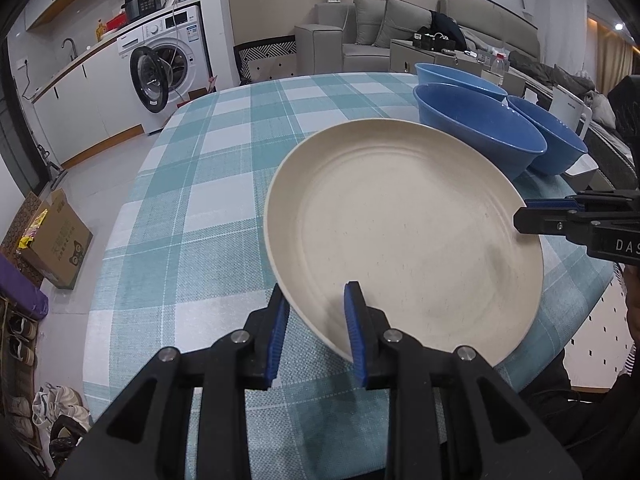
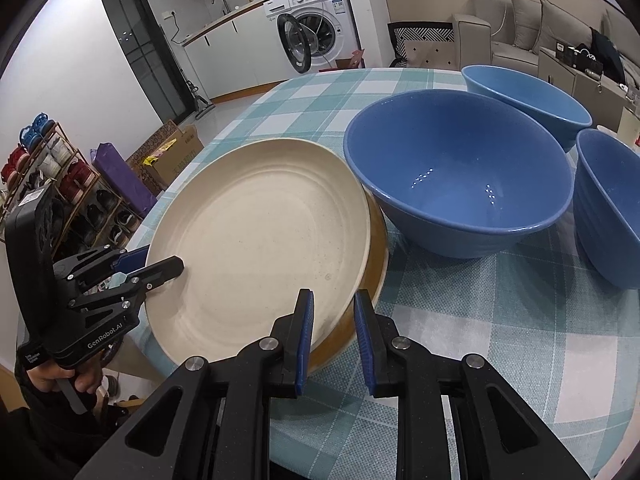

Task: Organize plates and bowls

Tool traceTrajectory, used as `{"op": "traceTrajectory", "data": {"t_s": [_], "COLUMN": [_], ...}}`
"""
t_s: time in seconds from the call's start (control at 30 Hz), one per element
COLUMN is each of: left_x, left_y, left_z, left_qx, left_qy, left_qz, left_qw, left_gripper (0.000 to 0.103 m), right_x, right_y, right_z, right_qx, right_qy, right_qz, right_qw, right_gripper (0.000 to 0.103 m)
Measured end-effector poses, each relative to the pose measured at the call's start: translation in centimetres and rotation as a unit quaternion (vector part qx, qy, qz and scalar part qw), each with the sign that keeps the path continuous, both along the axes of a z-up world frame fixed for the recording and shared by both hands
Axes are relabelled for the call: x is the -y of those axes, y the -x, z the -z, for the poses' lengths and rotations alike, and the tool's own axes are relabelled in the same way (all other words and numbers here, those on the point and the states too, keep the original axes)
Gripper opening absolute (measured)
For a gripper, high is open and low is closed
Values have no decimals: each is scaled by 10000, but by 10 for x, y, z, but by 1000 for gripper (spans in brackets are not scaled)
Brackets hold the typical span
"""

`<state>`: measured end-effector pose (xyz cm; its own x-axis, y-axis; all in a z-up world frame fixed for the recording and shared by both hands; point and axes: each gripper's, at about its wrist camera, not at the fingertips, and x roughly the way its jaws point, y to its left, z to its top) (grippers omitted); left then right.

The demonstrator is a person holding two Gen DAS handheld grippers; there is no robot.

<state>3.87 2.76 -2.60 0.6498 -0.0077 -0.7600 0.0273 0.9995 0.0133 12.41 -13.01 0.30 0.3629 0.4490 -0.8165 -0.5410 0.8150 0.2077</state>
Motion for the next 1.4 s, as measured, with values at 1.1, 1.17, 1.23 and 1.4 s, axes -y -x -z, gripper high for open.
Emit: {"op": "traceTrajectory", "data": {"t_s": [1.1, 1.17, 1.23, 1.4], "left_x": [11, 12, 12, 15], "left_y": [0, 0, 0, 0], "left_z": [9, 9, 9, 11], "left_qx": [-66, -65, -68, -135], "left_qy": [-235, -253, -248, -234], "left_qz": [135, 141, 145, 201], "left_qw": [9996, 9996, 9996, 9994], "left_gripper": [38, 39, 41, 51], "right_x": [-20, -20, -20, -22], "right_y": [18, 18, 18, 18], "right_z": [11, 11, 11, 9], "right_qx": [446, 432, 423, 386], "right_qy": [733, 723, 712, 580], "right_qz": [-373, -371, -373, -444], "right_qw": [9956, 9958, 9959, 9966], "right_gripper": [23, 23, 23, 35]}}
